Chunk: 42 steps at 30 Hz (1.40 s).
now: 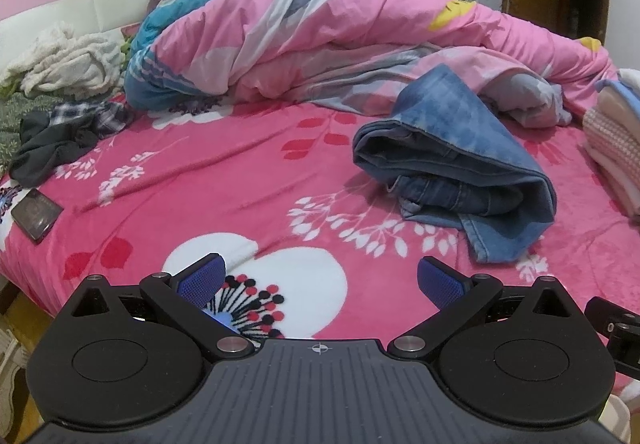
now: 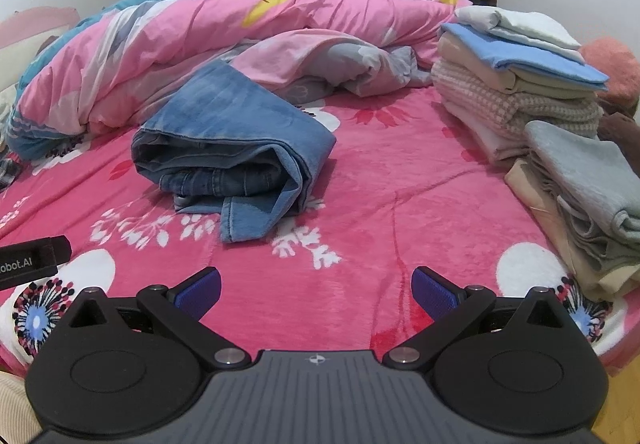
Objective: Fold clothes
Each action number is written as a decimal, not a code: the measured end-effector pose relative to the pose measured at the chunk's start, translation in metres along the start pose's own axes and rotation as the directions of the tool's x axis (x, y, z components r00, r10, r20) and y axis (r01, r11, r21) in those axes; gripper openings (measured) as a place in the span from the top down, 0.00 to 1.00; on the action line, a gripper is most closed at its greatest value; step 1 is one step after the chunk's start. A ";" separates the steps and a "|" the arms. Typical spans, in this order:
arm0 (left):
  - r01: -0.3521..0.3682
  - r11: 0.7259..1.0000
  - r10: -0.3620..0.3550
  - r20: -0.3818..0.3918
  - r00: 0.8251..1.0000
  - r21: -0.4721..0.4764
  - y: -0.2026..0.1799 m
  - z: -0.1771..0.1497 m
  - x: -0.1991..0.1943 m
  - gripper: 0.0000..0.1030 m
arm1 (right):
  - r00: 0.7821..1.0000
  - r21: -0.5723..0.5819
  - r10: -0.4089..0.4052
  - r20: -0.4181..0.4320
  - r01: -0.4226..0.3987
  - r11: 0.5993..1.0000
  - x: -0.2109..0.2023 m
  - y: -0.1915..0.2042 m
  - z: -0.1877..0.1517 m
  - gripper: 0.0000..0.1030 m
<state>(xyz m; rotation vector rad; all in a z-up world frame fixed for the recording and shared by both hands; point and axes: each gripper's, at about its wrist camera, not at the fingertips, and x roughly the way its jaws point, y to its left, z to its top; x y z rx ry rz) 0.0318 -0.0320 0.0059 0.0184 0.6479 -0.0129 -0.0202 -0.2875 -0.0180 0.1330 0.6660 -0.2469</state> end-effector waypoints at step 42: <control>0.191 0.981 -0.183 0.158 0.970 -0.033 0.001 0.069 0.112 0.00 | 0.977 -0.055 0.083 0.197 -0.073 0.996 0.072 -0.013 0.060 0.00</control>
